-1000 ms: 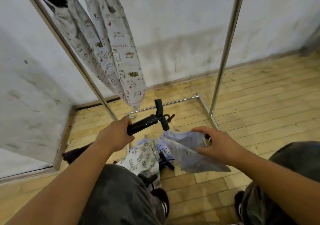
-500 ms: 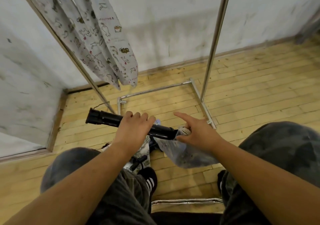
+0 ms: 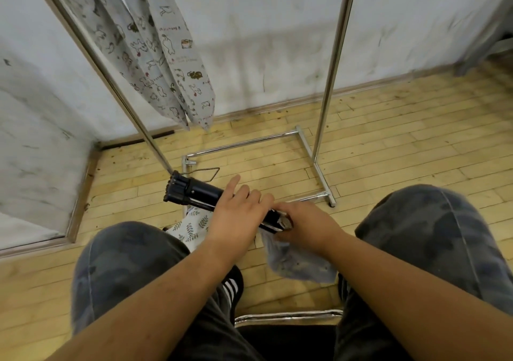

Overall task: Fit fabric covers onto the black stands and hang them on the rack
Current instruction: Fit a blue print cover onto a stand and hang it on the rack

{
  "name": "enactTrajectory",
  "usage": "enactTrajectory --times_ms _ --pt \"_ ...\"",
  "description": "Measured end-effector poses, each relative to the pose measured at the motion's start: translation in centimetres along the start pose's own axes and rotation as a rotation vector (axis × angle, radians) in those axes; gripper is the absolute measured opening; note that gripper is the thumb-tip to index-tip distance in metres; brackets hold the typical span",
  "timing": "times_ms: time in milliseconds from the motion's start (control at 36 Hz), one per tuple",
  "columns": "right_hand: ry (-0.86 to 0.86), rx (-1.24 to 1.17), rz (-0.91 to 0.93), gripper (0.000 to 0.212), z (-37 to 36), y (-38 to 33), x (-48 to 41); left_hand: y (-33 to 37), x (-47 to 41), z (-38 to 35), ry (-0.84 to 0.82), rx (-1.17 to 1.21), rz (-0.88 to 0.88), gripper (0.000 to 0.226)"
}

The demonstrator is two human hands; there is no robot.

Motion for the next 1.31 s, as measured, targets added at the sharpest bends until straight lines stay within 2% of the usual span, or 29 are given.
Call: enactTrajectory --times_ms 139,278,444,583,694,750,806,917,1028,1111,1167,1306 --pt "0.056 -0.052 -0.066 0.072 -0.5 -0.9 1.4 0.0 0.3 1.2 0.009 0.017 0.007 0.043" --pt "0.110 -0.041 -0.102 0.050 -0.6 -0.6 2.1 0.8 1.2 1.1 0.011 0.037 -0.005 0.039" --pt "0.102 -0.057 -0.167 0.044 -0.5 0.3 2.3 1.5 1.6 0.8 0.019 0.060 -0.047 0.051" --pt "0.098 -0.146 -0.189 0.037 -0.2 1.5 2.2 2.4 1.9 1.1 0.023 0.223 -0.136 0.061" --pt "0.091 -0.175 -0.203 0.034 -0.2 3.0 1.9 4.3 2.6 2.5 0.101 0.348 -0.270 0.055" --pt "0.120 -0.233 -0.230 0.036 0.3 3.5 2.1 5.4 3.1 3.3 0.161 0.411 -0.322 0.044" --pt "0.167 -0.297 -0.244 0.033 1.0 3.9 2.2 6.1 3.5 3.3 0.153 0.436 -0.332 0.035" --pt "0.240 -0.422 -0.249 0.034 2.3 4.3 2.3 5.5 3.6 1.1 -0.013 0.473 -0.250 0.015" --pt "0.267 -0.558 -0.186 0.031 3.2 3.4 2.3 1.5 2.9 -1.7 -0.124 0.578 0.038 0.016" --pt "0.240 -0.621 -0.156 0.027 3.0 2.7 2.1 -1.9 3.0 -3.7 -0.116 0.816 0.301 0.032" --pt "0.217 -0.667 -0.150 0.026 2.8 2.4 2.0 -3.2 3.1 -4.5 -0.085 0.942 0.403 0.042" --pt "0.184 -0.769 -0.156 0.027 2.7 2.0 2.0 -3.0 3.0 -4.9 -0.072 1.054 0.425 0.064"
Point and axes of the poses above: each hand's wrist, its own x-axis away from the middle knuckle, its own z-axis out of the back of the hand, y = z × x, the point moved 9 cm from there along -x, towards the middle knuckle, and after that the axes turned 14 degrees about x, right-handed, at the moved point
